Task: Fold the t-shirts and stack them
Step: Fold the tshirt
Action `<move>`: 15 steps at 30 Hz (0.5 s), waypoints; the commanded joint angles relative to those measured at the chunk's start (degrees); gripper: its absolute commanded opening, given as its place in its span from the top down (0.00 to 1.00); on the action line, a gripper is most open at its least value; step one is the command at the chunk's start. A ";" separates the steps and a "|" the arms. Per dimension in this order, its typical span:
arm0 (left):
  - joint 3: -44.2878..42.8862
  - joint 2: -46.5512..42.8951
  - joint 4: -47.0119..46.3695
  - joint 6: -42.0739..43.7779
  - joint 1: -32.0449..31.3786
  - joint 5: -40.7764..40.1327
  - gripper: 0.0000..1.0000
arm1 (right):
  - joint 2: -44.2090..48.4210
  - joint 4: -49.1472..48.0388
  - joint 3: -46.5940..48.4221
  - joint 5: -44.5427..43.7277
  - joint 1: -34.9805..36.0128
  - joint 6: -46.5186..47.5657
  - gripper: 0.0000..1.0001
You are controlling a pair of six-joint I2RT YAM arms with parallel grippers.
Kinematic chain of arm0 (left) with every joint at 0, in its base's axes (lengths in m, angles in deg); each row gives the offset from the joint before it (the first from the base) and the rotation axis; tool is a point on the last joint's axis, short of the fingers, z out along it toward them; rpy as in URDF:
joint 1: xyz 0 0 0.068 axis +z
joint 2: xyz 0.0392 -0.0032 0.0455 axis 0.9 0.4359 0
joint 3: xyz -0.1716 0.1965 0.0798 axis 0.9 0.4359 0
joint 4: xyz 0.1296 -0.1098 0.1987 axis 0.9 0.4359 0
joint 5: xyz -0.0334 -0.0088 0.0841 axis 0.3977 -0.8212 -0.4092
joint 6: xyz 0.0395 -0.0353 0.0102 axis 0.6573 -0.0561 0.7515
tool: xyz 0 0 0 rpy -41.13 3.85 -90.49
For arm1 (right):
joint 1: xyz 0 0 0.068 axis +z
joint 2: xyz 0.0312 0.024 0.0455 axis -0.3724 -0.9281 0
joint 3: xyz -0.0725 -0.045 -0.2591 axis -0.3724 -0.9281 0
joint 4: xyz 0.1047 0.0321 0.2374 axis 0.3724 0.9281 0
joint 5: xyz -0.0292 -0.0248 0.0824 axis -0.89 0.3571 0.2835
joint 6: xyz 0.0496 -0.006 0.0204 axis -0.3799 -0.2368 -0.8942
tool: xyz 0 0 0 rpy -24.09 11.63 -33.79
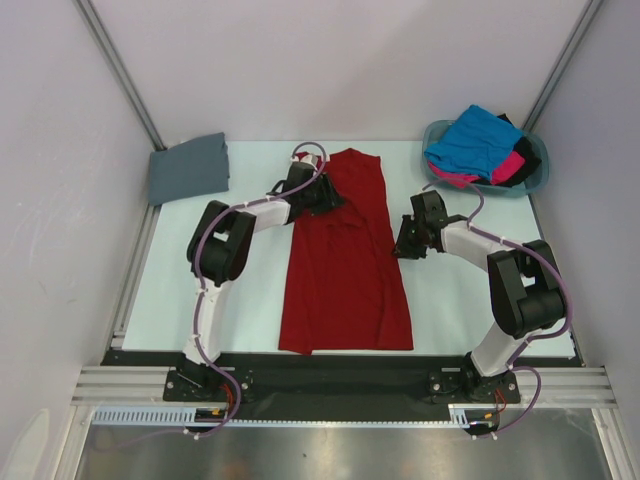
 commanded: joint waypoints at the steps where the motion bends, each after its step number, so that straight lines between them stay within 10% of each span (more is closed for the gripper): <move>1: 1.87 -4.12 -5.35 -3.25 -0.52 1.17 0.50 | 0.84 -0.93 -0.11 0.06 0.08 0.14 0.79; 15: 0.73 -6.31 -4.04 -2.47 -0.87 -1.46 0.58 | 0.23 -1.19 -0.19 0.58 0.08 0.31 0.79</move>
